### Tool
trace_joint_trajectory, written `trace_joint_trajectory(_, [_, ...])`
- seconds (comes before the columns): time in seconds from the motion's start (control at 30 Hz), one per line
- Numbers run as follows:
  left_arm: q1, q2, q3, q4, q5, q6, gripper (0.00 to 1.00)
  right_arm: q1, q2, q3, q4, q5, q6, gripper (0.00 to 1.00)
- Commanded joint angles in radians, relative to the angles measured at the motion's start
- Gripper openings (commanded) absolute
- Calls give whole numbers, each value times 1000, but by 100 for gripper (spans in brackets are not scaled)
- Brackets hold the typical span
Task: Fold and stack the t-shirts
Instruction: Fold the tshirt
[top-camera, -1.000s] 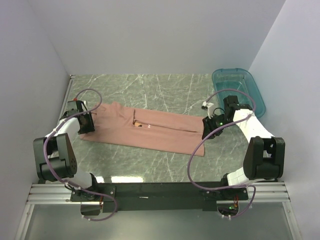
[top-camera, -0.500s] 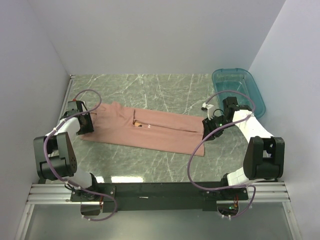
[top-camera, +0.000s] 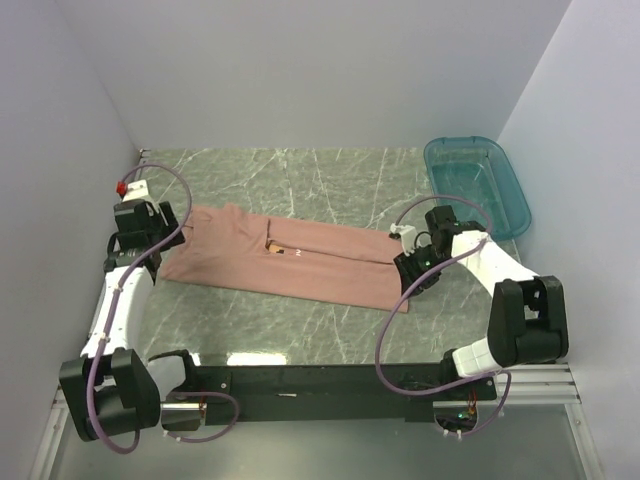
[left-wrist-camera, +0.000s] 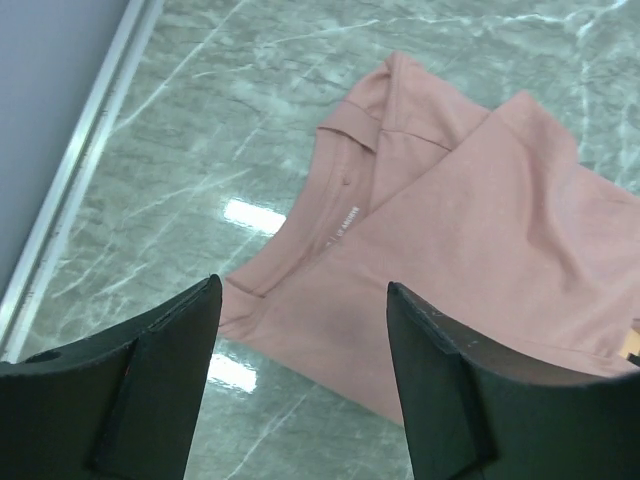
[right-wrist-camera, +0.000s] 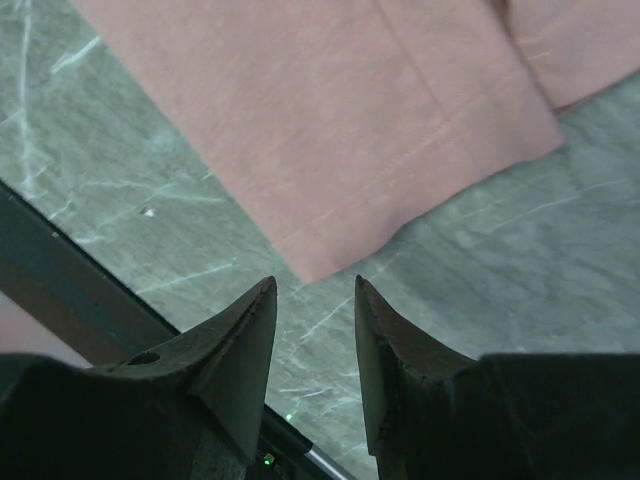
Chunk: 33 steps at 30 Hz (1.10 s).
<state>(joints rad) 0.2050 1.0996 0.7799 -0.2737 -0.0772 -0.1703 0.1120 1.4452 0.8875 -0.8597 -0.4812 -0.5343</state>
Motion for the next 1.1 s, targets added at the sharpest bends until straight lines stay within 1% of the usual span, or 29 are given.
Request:
trace_joint_trajectory(0.0, [-26, -4, -15, 24, 8, -20, 72, 2, 12, 13, 41, 64, 39, 44])
trace_joint_trajectory(0.27, [-85, -35, -14, 18, -16, -6, 72, 25, 104, 14, 37, 85, 28, 45])
trace_joint_trajectory(0.53, [-95, -35, -16, 13, -38, 0, 72, 35, 181, 63, 37, 47, 34, 45])
trace_joint_trajectory(0.67, [-96, -26, -14, 13, -39, 2, 72, 35, 195, 71, 36, 35, 37, 43])
trace_joint_trajectory(0.77, [-98, -23, -14, 13, -42, 2, 72, 35, 208, 77, 24, 23, 27, 40])
trace_joint_trajectory(0.87, [-99, -23, -16, 13, -45, 5, 72, 35, 219, 87, 5, 6, 14, 36])
trace_joint_trajectory(0.97, [-99, -15, -18, 16, -50, 8, 71, 37, 221, 91, -9, -6, 4, 26])
trace_joint_trajectory(1.0, [-99, -7, -19, 14, -52, 9, 71, 35, 219, 91, -12, -8, 2, 19])
trace_joint_trajectory(1.07, [-99, 2, -21, 19, -56, 14, 68, 35, 202, 93, -18, -14, 0, 9])
